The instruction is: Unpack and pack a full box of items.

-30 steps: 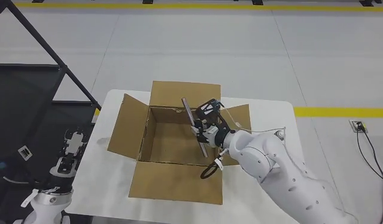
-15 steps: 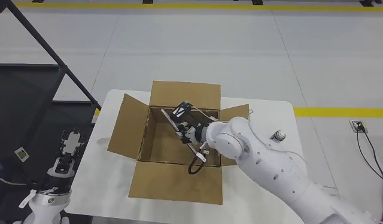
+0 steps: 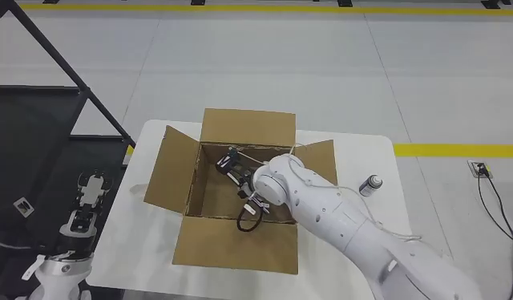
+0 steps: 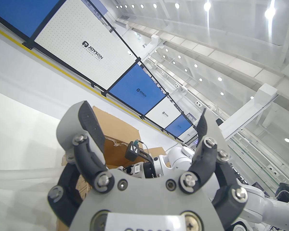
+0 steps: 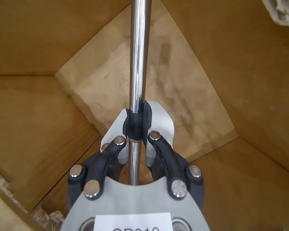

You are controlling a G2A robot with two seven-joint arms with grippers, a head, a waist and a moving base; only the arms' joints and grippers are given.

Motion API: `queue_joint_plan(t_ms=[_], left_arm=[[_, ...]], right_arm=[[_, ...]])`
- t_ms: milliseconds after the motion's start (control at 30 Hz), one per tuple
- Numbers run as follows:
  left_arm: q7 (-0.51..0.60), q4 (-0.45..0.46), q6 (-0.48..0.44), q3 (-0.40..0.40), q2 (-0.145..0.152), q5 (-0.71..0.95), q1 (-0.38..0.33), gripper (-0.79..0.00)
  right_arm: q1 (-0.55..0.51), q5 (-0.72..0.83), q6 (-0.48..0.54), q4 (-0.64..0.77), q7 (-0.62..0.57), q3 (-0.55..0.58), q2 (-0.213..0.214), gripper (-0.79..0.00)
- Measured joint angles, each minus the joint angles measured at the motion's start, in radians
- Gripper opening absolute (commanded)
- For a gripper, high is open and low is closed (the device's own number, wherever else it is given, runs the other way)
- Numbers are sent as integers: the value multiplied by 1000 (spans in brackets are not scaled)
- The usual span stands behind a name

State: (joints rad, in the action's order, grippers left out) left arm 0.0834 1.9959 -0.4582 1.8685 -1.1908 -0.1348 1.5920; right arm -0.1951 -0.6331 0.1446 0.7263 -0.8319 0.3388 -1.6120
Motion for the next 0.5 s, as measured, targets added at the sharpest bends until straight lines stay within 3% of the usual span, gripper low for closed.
queue_joint_plan(t_ms=[400,433,467,500], left_arm=[[25,-3,-3,2,-2,57,-7,0],[31,-2,-1,5,-1,65,-8,0],[37,-2,1,8,-1,70,-10,0],[40,-2,1,9,-1,70,-12,0]], right_arm=[[43,31,69,-307,-8,-25,-147,-785],[44,32,73,-323,-7,-24,-155,-711],[46,33,78,-343,-5,-23,-164,-582],[47,34,82,-356,-3,-23,-170,-560]])
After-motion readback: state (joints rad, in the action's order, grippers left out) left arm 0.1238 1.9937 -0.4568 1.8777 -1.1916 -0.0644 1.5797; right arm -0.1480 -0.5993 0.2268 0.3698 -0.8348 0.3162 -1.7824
